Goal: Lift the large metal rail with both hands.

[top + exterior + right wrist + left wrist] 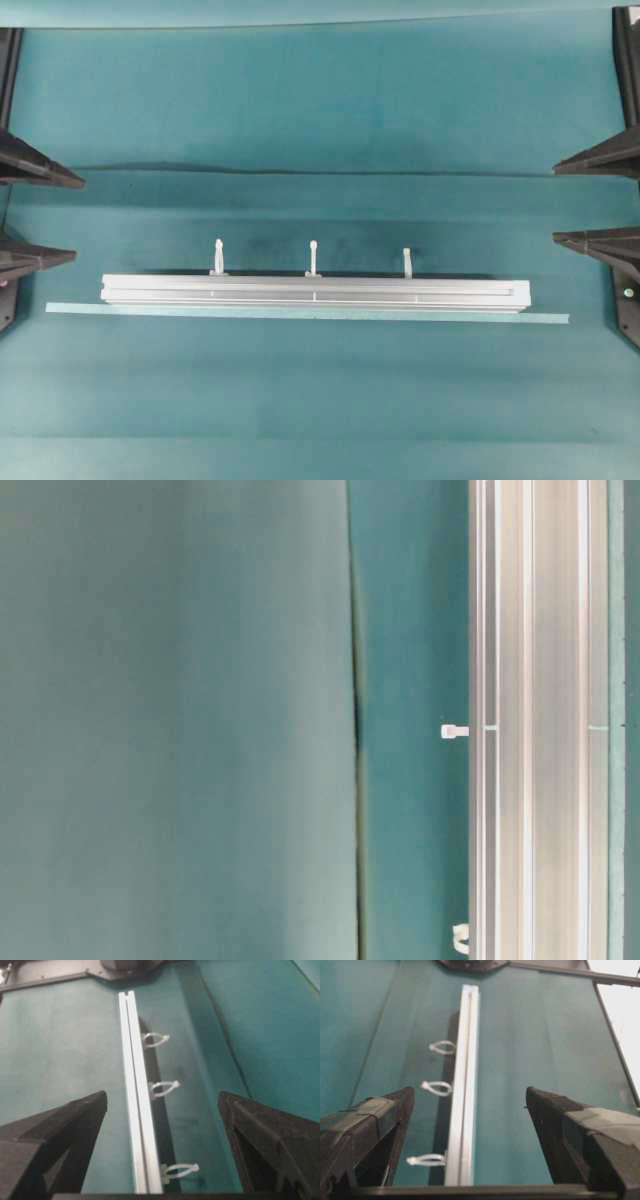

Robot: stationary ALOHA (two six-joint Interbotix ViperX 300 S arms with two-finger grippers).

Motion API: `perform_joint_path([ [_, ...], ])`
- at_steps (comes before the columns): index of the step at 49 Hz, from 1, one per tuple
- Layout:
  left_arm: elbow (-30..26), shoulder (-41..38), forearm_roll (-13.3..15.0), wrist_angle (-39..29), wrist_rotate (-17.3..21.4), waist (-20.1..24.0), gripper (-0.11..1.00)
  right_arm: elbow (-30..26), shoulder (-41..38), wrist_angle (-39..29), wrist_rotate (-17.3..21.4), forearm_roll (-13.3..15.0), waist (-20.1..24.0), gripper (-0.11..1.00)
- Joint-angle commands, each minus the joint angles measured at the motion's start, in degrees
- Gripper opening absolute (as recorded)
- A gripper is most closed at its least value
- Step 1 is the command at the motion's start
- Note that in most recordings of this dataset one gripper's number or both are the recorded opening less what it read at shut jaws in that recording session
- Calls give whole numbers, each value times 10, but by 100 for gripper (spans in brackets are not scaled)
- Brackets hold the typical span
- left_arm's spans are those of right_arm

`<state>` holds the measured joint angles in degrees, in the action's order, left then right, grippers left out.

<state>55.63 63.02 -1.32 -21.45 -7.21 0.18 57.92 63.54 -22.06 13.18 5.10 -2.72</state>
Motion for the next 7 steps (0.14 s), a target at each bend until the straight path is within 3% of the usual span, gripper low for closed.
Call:
perform_joint_path([
  [1, -10, -4, 1, 4, -2, 1, 96, -4, 1, 2, 5, 0, -1, 93],
  [7, -11, -2, 1, 11, -3, 1, 96, -6, 14, -8, 5, 0, -1, 93],
])
